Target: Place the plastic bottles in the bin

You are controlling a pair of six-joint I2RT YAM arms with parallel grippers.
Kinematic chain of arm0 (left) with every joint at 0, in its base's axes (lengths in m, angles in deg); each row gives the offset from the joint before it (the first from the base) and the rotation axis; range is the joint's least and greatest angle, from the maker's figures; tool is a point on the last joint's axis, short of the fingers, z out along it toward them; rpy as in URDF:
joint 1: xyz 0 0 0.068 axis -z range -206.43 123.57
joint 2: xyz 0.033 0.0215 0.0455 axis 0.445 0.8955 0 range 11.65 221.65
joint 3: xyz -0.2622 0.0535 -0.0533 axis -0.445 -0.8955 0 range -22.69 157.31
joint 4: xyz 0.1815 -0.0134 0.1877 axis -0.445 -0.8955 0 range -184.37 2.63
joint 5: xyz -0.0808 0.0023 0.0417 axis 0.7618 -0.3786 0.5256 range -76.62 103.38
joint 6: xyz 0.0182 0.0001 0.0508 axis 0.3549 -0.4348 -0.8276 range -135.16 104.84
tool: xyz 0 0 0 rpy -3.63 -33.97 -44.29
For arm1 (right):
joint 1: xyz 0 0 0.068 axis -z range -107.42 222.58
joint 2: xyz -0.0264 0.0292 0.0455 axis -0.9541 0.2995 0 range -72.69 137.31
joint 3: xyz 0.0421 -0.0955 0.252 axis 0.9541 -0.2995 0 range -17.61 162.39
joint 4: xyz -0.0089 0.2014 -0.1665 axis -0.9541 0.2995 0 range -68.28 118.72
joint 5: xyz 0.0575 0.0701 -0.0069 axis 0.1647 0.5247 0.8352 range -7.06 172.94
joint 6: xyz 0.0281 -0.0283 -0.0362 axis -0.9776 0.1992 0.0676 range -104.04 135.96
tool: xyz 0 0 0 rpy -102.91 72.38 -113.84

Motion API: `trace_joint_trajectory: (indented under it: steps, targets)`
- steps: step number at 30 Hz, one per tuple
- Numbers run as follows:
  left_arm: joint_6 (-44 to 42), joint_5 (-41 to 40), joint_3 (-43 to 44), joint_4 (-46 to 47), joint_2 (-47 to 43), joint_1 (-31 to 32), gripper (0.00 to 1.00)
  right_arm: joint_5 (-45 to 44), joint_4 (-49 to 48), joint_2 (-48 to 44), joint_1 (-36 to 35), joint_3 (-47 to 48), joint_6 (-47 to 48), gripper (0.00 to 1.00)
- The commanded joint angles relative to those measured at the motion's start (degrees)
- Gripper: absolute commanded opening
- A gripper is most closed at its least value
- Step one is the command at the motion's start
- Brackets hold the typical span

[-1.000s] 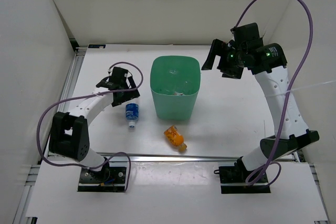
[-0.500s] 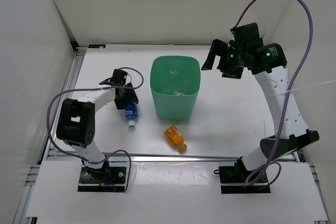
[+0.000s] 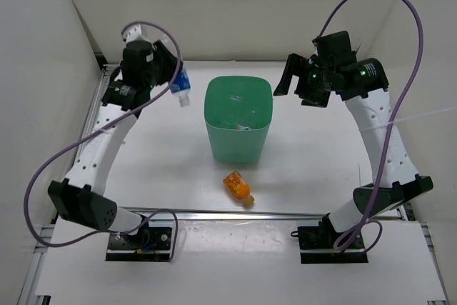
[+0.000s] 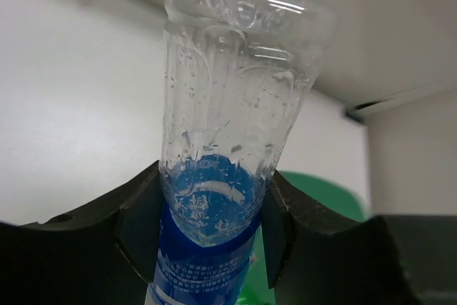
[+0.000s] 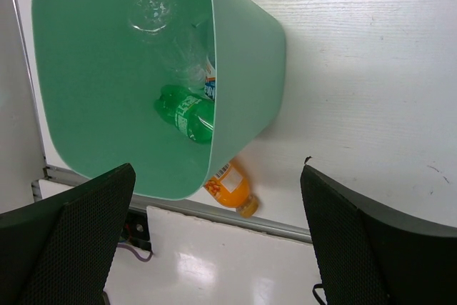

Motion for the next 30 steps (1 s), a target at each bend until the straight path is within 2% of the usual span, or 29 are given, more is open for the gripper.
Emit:
trace_joint_trajectory:
  steps: [1,4,10,13,16,17,21,23,26,27,29,30]
  targets:
    - [0.61,-3.70,9.37,0.07,-3.25,3.25,0.48,0.31,-0.98,0.12,-0.10,-0.09,1.12,1.00]
    - [-0.79,-2.55,14.74,0.07,-0.10,7.64,0.49,0.31,-0.98,0.12,-0.10,-0.62,1.12,1.00]
    - [-1.42,-5.97,16.51,0.07,5.44,21.95,0.52,-0.21,-0.98,0.12,-0.10,-0.09,0.59,1.00]
    - [-2.90,-6.51,17.03,0.07,6.07,25.48,0.55,-1.44,-0.98,-0.41,-0.10,-0.09,0.59,1.00]
    - [-4.67,-8.43,16.43,0.07,6.77,27.69,0.92,-1.97,-0.98,-1.02,-0.10,-0.09,0.59,1.00]
    - [-5.19,-9.22,16.42,0.07,6.25,27.69,1.00,-2.49,-0.98,-1.02,-0.10,-0.09,0.59,1.00]
    - [-7.83,-17.55,15.90,-0.55,1.87,27.69,1.00,-1.80,-0.98,-2.16,-0.10,-0.62,2.08,1.00]
    - [-8.53,-21.25,12.84,-1.16,-1.21,26.03,1.00,-3.36,-1.50,-3.83,-1.68,-3.23,3.31,1.00]
    - [-8.53,-28.29,4.58,-1.69,-8.67,22.78,1.00,-9.15,-2.90,-6.55,-7.56,-7.97,5.42,1.00]
    - [-8.01,-30.57,2.21,-2.39,-12.44,20.86,1.00,-10.92,-3.52,-7.78,-12.19,-8.87,6.12,1.00]
    - [-6.43,-31.12,-3.40,-4.67,-15.71,18.65,1.00,-13.56,-5.53,-8.84,-17.57,-10.80,9.80,1.00]
    - [-4.34,-31.12,-4.92,-6.16,-18.16,17.51,1.00,-14.62,-5.55,-9.37,-22.90,-13.07,10.95,1.00]
